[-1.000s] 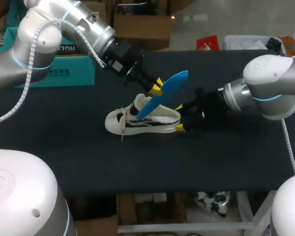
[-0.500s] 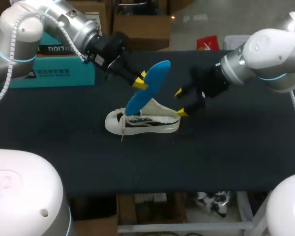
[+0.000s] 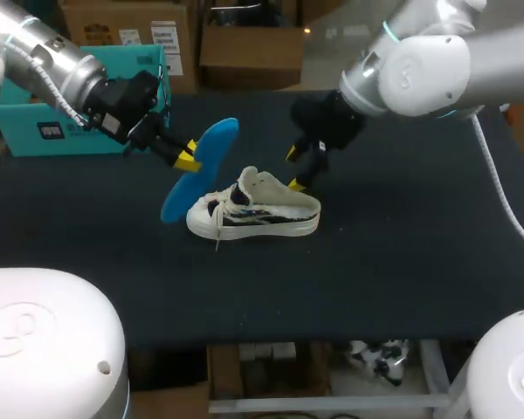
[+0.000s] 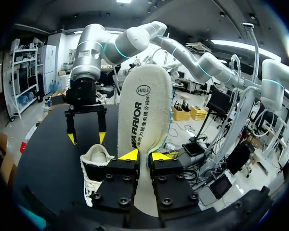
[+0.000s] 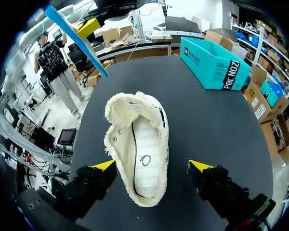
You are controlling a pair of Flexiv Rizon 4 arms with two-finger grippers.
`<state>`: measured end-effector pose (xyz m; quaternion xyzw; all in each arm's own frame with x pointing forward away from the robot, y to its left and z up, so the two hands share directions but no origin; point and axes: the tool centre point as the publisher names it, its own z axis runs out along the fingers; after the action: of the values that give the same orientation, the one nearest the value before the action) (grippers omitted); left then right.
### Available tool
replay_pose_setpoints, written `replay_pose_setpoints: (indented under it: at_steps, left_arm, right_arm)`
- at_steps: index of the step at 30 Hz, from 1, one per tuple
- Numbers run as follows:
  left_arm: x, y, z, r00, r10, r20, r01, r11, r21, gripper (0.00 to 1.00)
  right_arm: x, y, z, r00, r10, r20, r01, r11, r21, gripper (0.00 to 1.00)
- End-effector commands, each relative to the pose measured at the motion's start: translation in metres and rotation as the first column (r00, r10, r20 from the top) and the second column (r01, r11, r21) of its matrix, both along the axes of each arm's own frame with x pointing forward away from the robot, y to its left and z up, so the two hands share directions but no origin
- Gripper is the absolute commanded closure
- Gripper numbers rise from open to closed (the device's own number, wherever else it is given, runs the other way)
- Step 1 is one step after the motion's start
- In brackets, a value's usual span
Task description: Open the shoe tongue, take the insole out of the shoe, put the insole back into the shoe, and pack the shoe into the shoebox
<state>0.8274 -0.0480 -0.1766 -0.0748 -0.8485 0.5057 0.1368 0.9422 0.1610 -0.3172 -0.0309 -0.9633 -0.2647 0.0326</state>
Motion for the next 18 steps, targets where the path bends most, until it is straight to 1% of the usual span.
replay_pose_setpoints:
  at_steps: [1, 8, 14, 18]
  left_arm:
    - [-0.007, 0.025, -0.009, 0.996, 0.084, 0.013, -0.083, 0.996, -0.014, 1.00]
    - [-0.009, 0.051, -0.022, 0.990, 0.139, -0.002, -0.139, 0.990, 0.011, 1.00]
    - [-0.010, 0.066, -0.031, 0.985, 0.173, -0.017, -0.172, 0.985, 0.027, 1.00]
    - [-0.008, 0.074, -0.039, 0.981, 0.192, -0.030, -0.191, 0.981, 0.041, 1.00]
  right_arm:
    - [0.003, 0.012, -0.010, 1.000, -0.014, -0.010, 0.011, 0.966, -0.258, 0.00]
    - [0.005, 0.021, -0.016, 0.998, -0.070, 0.004, 0.066, 0.924, -0.378, 0.00]
    - [0.004, 0.029, -0.020, 0.997, -0.083, 0.010, 0.079, 0.897, -0.436, 0.00]
    - [0.004, 0.032, -0.026, 0.996, -0.086, 0.009, 0.081, 0.882, -0.464, 0.00]
